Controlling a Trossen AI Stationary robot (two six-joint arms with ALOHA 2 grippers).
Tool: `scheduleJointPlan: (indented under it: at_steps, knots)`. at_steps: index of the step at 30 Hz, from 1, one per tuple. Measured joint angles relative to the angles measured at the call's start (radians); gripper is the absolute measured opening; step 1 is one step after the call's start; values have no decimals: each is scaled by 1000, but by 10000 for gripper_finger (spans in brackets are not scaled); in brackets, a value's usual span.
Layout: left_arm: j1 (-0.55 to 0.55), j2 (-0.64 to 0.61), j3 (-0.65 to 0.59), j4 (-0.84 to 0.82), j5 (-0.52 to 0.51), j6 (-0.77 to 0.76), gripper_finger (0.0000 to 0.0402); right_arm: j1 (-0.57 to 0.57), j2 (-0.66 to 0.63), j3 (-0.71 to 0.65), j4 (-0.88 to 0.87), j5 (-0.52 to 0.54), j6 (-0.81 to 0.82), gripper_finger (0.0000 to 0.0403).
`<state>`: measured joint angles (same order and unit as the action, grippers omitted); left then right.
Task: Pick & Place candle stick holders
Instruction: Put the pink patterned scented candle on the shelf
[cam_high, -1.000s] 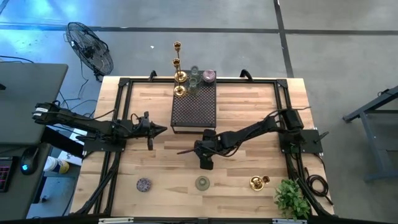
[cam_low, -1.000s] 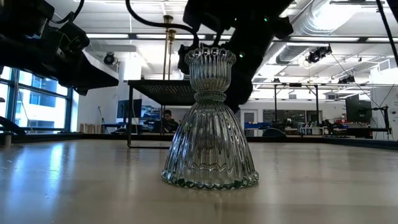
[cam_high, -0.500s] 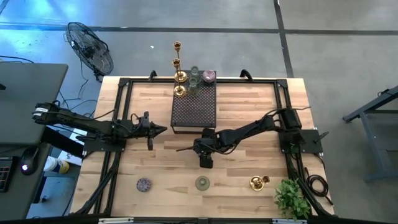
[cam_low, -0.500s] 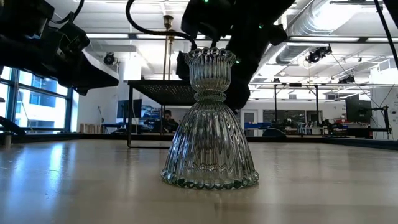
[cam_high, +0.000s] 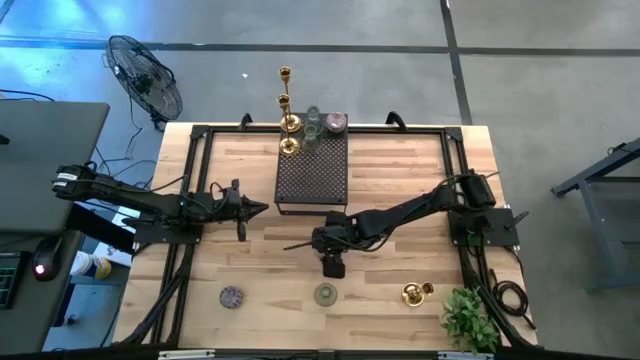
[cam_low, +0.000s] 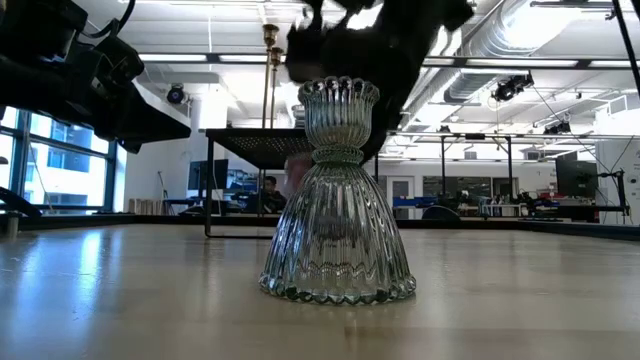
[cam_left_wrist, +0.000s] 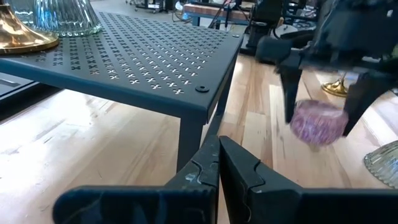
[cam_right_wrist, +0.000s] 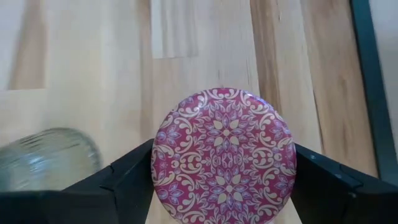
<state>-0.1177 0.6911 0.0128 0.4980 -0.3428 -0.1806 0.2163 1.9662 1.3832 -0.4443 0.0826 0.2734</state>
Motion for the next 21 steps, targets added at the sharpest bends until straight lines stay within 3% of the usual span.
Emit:
scheduleJointPlan:
  at_steps: [8, 12, 17, 21]
  knots:
    - [0, 0, 0, -1, 20, -8, 1, 28, -97, 140, -286, 0, 120, 288]
    - [0, 0, 0, -1, 21, -8, 1, -5, -128, 281, -437, 80, 120, 288]
    - [0, 0, 0, 0, 21, -8, 1, -132, -130, 470, -609, 284, 77, 288]
    - [0, 0, 0, 0, 21, -8, 1, -304, -130, 517, -603, 261, 2, 288]
